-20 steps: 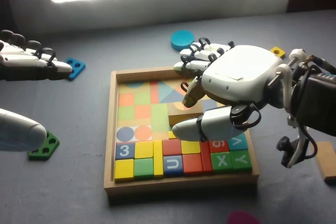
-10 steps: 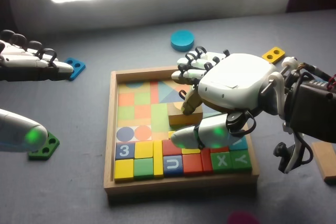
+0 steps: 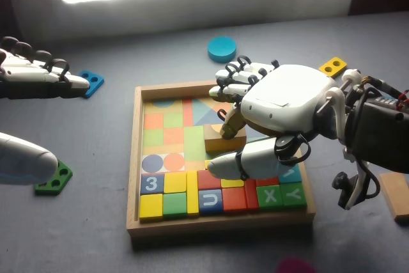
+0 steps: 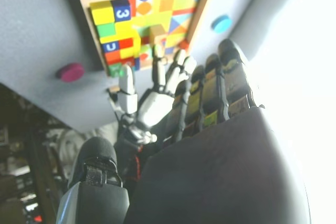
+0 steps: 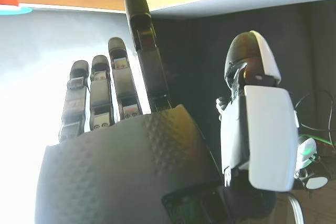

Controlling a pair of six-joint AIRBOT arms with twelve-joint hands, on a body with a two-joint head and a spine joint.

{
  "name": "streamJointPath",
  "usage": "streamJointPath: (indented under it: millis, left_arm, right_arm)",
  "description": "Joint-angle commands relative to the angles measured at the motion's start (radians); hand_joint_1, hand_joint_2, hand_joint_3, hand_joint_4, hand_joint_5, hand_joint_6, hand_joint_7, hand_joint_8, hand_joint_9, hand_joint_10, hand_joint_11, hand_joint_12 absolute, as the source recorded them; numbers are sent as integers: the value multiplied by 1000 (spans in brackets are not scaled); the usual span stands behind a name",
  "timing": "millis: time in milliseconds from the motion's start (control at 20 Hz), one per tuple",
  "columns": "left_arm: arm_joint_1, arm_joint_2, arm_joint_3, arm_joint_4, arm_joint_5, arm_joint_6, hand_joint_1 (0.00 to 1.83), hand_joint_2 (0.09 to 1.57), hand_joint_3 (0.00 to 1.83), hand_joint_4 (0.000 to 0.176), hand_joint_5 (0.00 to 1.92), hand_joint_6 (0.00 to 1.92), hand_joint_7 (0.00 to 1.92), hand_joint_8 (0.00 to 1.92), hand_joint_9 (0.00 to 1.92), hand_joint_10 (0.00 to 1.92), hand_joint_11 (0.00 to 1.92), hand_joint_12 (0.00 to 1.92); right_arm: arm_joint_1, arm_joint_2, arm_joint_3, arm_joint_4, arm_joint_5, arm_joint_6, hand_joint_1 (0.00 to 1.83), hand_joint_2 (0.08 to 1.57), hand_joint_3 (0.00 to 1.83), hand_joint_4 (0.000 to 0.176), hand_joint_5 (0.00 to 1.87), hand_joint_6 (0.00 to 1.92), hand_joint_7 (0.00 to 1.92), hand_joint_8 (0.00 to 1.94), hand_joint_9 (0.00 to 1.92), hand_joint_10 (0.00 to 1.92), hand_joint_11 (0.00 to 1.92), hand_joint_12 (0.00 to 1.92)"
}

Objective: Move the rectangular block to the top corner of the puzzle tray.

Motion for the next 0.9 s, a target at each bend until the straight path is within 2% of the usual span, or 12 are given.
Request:
streamJointPath:
  millis: [0,150,250,500,550,600,700,850]
  left_arm:
    - [-7,2,-6,10,83,-3,0,1166,2,41,22,2,32,4,18,3,0,189]
    - [-7,2,-6,10,83,-3,0,1167,0,40,21,2,12,0,6,0,0,179]
    - [-7,2,-6,10,83,-3,0,1163,0,42,15,2,15,2,4,1,0,179]
    - [-7,2,-6,10,83,-3,0,1164,0,40,2,1,15,0,14,4,0,203]
    - [-7,2,-6,10,83,-3,0,1159,0,40,11,3,21,2,19,4,0,236]
    - [-7,2,-6,10,83,-3,0,1167,1,41,11,2,7,3,2,4,0,181]
    - [-7,2,-6,10,83,-3,0,1162,0,43,15,1,16,1,5,2,0,185]
    - [-7,2,-6,10,83,-3,0,1158,0,40,11,3,17,1,8,2,0,192]
  right_arm:
    - [7,2,2,-15,82,-2,0,1109,3,11,805,13,200,11,4,2,0,0]
    - [17,2,2,-15,82,-1,0,1104,0,14,821,17,212,13,30,12,0,0]
    - [24,2,2,-15,86,0,0,1108,2,8,786,2,188,1,1,0,0,0]
    - [27,3,4,-15,87,0,0,1110,3,10,788,3,209,9,2,1,0,0]
    - [26,3,5,-15,87,0,0,1114,4,6,798,6,207,7,6,2,0,0]
    - [25,3,5,-15,87,-1,0,1114,4,8,806,9,226,13,20,8,0,0]
    - [19,2,6,-15,87,-1,0,1114,3,15,790,2,226,11,20,7,0,0]
    - [12,0,10,-15,87,-2,0,1115,3,7,787,1,200,0,6,1,0,0]
